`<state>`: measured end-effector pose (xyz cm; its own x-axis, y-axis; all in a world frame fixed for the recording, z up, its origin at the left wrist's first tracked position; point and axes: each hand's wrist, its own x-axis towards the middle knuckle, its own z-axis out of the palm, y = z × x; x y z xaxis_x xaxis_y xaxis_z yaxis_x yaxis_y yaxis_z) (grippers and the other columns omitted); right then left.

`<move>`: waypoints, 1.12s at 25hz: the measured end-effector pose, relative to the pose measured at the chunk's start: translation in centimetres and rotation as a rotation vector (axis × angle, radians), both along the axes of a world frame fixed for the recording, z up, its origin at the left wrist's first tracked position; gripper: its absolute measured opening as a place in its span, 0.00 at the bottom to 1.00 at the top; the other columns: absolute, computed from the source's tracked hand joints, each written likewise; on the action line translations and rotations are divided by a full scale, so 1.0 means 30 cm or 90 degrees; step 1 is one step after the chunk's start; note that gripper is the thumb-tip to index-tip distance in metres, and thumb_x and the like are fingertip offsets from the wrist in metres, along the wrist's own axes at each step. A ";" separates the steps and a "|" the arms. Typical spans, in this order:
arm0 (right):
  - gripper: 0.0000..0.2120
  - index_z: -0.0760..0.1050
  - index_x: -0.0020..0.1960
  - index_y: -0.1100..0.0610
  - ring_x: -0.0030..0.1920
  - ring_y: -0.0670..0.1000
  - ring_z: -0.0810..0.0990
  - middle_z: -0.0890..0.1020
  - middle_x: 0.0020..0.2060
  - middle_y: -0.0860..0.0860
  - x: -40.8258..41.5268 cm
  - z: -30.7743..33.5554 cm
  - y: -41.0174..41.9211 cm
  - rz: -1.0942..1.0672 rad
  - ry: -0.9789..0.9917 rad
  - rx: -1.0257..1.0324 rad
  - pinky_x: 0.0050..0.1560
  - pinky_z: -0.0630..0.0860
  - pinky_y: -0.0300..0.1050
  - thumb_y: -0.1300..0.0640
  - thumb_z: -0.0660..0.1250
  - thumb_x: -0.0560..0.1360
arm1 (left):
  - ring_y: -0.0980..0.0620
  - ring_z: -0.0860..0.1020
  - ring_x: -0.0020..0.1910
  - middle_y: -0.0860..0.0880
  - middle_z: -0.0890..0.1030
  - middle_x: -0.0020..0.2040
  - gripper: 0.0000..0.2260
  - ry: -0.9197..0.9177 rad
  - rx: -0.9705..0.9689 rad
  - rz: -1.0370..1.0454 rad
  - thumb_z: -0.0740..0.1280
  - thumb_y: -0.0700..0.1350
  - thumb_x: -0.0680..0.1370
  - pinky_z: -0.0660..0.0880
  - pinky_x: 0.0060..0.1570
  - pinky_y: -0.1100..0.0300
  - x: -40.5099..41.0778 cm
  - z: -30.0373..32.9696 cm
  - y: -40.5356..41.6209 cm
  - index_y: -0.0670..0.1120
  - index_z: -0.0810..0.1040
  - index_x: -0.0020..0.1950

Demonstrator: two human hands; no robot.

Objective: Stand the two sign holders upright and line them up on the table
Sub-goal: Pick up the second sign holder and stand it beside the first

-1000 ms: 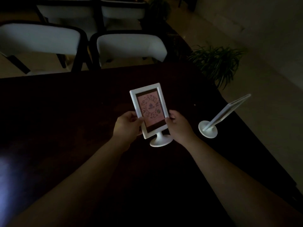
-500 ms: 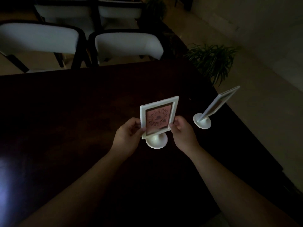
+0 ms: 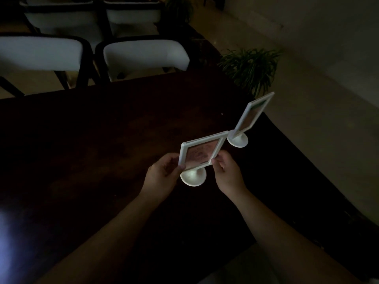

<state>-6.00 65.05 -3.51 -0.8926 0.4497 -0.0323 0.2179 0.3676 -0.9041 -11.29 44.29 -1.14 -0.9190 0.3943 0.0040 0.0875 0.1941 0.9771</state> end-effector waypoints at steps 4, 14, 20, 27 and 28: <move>0.18 0.70 0.66 0.53 0.63 0.48 0.76 0.78 0.63 0.50 0.062 0.011 -0.027 -0.043 -0.108 0.016 0.59 0.73 0.44 0.51 0.65 0.78 | 0.56 0.77 0.61 0.54 0.78 0.63 0.27 -0.019 -0.185 0.069 0.74 0.55 0.73 0.75 0.56 0.60 0.027 -0.048 -0.057 0.50 0.72 0.68; 0.38 0.49 0.79 0.49 0.78 0.47 0.40 0.49 0.80 0.47 0.253 0.009 -0.187 0.230 -0.280 0.398 0.73 0.42 0.49 0.30 0.41 0.76 | 0.45 0.35 0.77 0.48 0.45 0.81 0.43 0.294 -0.669 -0.254 0.51 0.73 0.71 0.40 0.74 0.38 0.188 -0.109 -0.094 0.53 0.44 0.79; 0.41 0.44 0.79 0.50 0.77 0.47 0.37 0.44 0.80 0.48 0.196 -0.084 -0.178 0.278 -0.267 0.424 0.74 0.37 0.49 0.27 0.36 0.74 | 0.46 0.35 0.77 0.49 0.45 0.82 0.42 0.329 -0.694 -0.245 0.48 0.73 0.71 0.39 0.73 0.38 0.147 -0.185 -0.018 0.55 0.42 0.80; 0.43 0.43 0.79 0.50 0.77 0.46 0.38 0.43 0.80 0.47 0.160 -0.127 -0.111 0.278 -0.268 0.428 0.74 0.36 0.49 0.26 0.34 0.72 | 0.47 0.32 0.76 0.49 0.40 0.81 0.39 0.320 -0.713 -0.249 0.46 0.72 0.72 0.38 0.74 0.40 0.121 -0.233 0.058 0.57 0.39 0.79; 0.42 0.43 0.79 0.50 0.77 0.46 0.38 0.43 0.80 0.47 0.150 -0.126 -0.097 0.277 -0.274 0.426 0.74 0.36 0.49 0.26 0.34 0.73 | 0.47 0.32 0.76 0.49 0.40 0.81 0.39 0.314 -0.713 -0.249 0.46 0.71 0.72 0.38 0.74 0.40 0.114 -0.232 0.076 0.57 0.39 0.79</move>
<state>-1.49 62.14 -7.30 -0.9595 0.1197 -0.2552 0.2059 0.9160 -0.3444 -7.86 46.56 -8.09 -0.7376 0.6458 -0.1975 0.6291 0.7634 0.1468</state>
